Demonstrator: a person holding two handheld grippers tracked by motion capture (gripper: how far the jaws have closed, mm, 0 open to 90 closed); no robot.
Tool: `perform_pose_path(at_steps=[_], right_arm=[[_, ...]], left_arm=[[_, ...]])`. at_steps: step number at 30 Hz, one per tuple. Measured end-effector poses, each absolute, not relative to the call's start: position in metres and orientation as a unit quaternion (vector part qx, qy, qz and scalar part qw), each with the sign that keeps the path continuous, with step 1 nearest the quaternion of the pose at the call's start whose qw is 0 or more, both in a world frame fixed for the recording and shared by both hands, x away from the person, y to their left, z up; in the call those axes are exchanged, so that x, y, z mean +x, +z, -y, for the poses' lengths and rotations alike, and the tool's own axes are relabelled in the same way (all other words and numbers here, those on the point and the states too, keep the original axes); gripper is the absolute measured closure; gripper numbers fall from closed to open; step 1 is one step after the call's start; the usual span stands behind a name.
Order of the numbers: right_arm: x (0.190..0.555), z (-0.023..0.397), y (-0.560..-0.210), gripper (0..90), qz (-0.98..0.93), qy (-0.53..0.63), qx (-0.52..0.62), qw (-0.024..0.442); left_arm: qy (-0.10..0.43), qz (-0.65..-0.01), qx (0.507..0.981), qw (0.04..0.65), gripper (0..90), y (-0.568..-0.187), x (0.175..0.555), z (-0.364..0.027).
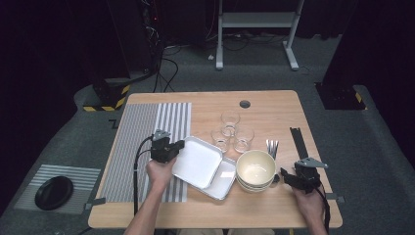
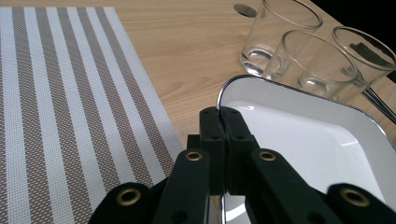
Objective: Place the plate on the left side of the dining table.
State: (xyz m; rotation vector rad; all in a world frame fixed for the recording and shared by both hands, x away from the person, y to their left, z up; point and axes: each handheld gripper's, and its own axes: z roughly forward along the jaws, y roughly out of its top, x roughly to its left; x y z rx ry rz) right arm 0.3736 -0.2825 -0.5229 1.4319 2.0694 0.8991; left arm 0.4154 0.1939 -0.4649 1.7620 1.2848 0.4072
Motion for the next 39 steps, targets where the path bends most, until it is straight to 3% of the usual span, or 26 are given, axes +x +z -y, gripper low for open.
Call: perform_pose_path(at_steps=[39], right_arm=[[0.373,0.282,-0.523,37.5,-0.751,0.327,0.525,0.23]], left_arm=[[0.178,-0.535,0.691,0.452,88.8,-0.462,0.415,-0.211]])
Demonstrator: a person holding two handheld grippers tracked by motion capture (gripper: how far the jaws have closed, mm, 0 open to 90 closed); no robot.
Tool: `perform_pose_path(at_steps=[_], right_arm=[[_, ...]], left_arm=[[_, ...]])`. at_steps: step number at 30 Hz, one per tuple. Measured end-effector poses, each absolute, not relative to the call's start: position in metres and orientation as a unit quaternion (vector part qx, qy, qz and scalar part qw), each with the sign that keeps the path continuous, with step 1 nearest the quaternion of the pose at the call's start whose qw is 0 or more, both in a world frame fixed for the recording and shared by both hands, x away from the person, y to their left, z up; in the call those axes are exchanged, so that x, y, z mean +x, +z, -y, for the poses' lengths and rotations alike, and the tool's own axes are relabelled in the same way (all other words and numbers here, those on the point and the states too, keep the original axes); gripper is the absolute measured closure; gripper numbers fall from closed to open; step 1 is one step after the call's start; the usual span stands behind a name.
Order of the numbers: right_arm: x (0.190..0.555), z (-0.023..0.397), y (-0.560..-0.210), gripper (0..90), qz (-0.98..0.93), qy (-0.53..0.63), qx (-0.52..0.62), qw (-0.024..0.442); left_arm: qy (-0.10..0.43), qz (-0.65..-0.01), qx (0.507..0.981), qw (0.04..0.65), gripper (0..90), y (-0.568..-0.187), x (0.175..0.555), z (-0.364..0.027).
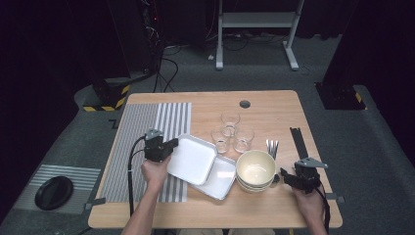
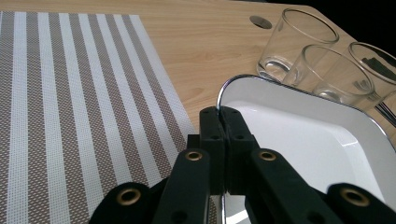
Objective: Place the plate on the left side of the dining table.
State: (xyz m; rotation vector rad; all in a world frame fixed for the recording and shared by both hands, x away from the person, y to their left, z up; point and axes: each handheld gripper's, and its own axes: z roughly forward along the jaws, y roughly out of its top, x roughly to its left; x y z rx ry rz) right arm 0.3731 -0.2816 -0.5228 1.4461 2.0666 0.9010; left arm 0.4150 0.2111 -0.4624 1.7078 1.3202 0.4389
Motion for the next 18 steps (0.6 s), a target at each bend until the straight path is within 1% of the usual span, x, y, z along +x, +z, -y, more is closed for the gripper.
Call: perform_pose_path(at_steps=[4,10,14,15,18], right_arm=[[0.3732,0.2819,-0.5228,37.5,-0.752,0.327,0.524,0.23],[0.3732,0.2817,-0.5228,37.5,-0.751,0.328,0.525,0.23],[0.3732,0.2817,-0.5229,37.5,-0.752,0.328,0.524,0.231],[0.3732,0.2819,-0.5228,37.5,-0.752,0.327,0.524,0.231],[0.3732,0.282,-0.5228,37.5,-0.752,0.327,0.524,0.23]], left_arm=[[0.184,-0.527,0.701,0.444,88.8,-0.4619,0.4154,-0.2145],[0.187,-0.526,0.7,0.445,88.8,-0.4615,0.4153,-0.2169],[0.185,-0.537,0.692,0.446,88.8,-0.4611,0.4144,-0.2178],[0.18,-0.545,0.681,0.455,88.8,-0.4611,0.4141,-0.2163],[0.181,-0.547,0.679,0.455,88.8,-0.461,0.4141,-0.2182]])
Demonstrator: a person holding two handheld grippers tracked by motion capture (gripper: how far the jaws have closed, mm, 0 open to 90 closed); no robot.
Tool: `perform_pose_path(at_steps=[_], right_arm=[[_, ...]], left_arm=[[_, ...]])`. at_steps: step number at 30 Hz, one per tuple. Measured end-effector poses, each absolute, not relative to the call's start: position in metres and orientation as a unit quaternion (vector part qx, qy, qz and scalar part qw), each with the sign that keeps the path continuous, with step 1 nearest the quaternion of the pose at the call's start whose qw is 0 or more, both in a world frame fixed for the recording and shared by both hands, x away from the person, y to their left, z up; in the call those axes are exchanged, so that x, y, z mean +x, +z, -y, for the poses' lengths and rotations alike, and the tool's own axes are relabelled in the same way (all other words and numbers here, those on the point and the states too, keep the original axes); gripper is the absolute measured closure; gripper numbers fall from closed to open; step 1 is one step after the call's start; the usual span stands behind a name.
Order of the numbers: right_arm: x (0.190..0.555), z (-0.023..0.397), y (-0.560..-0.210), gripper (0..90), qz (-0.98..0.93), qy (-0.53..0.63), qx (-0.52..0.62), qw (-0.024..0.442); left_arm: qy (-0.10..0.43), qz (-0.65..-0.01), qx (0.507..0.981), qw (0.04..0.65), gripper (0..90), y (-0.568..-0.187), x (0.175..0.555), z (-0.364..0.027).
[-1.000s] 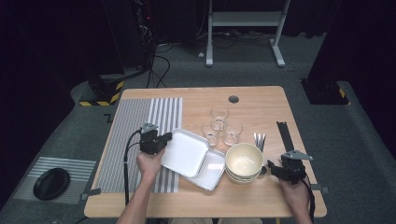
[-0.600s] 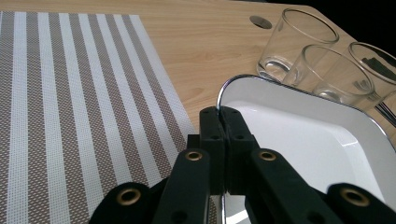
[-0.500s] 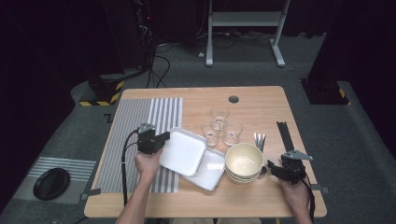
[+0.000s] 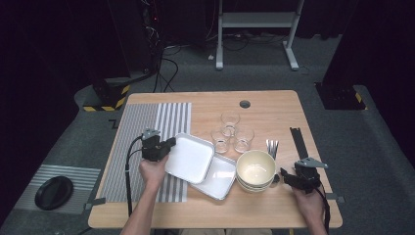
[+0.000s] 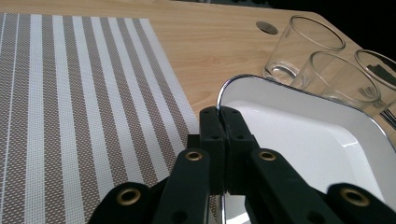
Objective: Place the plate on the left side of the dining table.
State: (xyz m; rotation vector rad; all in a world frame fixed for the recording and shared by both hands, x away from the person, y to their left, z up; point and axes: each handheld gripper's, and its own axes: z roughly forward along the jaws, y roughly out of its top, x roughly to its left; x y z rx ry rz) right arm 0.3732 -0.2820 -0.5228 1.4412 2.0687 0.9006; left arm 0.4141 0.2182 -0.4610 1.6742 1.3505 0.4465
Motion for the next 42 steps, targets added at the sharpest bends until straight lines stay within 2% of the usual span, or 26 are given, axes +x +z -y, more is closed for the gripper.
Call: perform_pose_path(at_steps=[16,18,42], right_arm=[[0.373,0.282,-0.523,37.5,-0.752,0.327,0.523,0.231],[0.373,0.282,-0.523,37.5,-0.753,0.327,0.523,0.231],[0.373,0.282,-0.523,37.5,-0.752,0.327,0.523,0.231]], left_arm=[[0.183,-0.557,0.668,0.458,88.8,-0.46,0.413,-0.226],[0.189,-0.546,0.679,0.453,88.8,-0.459,0.413,-0.229],[0.193,-0.567,0.653,0.463,88.8,-0.46,0.41,-0.248]])
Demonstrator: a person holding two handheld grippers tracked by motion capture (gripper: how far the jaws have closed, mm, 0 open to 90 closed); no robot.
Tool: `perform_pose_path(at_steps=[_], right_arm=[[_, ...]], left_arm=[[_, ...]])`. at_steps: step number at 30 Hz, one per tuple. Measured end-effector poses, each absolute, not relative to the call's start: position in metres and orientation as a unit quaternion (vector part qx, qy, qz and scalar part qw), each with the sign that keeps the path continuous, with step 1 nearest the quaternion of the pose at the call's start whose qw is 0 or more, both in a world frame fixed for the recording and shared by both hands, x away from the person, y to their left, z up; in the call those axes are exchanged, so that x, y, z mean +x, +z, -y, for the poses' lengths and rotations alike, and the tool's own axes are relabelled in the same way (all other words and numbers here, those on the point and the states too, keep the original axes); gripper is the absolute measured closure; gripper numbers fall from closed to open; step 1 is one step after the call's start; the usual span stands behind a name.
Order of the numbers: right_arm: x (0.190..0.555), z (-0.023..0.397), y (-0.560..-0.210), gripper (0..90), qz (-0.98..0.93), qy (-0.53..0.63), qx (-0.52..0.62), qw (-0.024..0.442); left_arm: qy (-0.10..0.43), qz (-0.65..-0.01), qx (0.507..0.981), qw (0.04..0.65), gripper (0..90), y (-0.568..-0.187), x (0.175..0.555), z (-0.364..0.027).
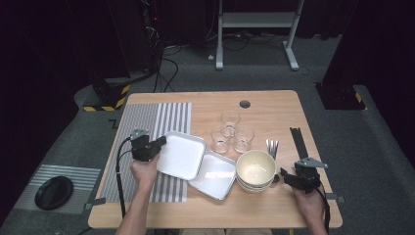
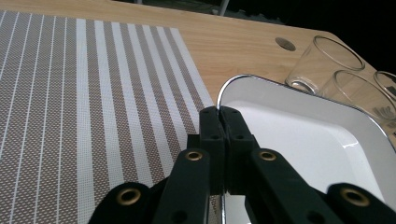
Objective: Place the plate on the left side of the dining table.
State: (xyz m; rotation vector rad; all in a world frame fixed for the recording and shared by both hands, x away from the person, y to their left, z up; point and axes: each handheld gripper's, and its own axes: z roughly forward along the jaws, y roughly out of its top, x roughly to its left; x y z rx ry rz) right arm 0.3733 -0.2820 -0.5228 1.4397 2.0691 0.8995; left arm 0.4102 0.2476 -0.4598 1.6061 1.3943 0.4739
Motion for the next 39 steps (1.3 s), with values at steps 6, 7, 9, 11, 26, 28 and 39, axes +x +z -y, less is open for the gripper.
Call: perform_pose_path(at_steps=[6,7,9,11,26,28,39], right_arm=[[0.373,0.282,-0.523,37.4,-0.753,0.327,0.523,0.23],[0.373,0.282,-0.523,37.4,-0.751,0.327,0.525,0.23],[0.373,0.282,-0.523,37.4,-0.751,0.327,0.525,0.23],[0.373,0.282,-0.523,37.5,-0.752,0.327,0.525,0.23],[0.373,0.282,-0.523,37.5,-0.753,0.327,0.523,0.23],[0.373,0.282,-0.523,37.4,-0.752,0.328,0.523,0.232],[0.373,0.282,-0.523,37.5,-0.752,0.328,0.523,0.232]], left_arm=[[0.192,-0.579,0.643,0.464,88.8,-0.46,0.408,-0.25],[0.189,-0.582,0.638,0.467,88.8,-0.461,0.408,-0.25],[0.196,-0.573,0.647,0.463,88.8,-0.46,0.408,-0.253],[0.197,-0.574,0.647,0.461,88.8,-0.46,0.408,-0.254],[0.206,-0.584,0.64,0.455,88.8,-0.461,0.405,-0.267],[0.206,-0.588,0.635,0.456,88.8,-0.461,0.404,-0.267],[0.215,-0.593,0.631,0.453,88.8,-0.462,0.402,-0.276]])
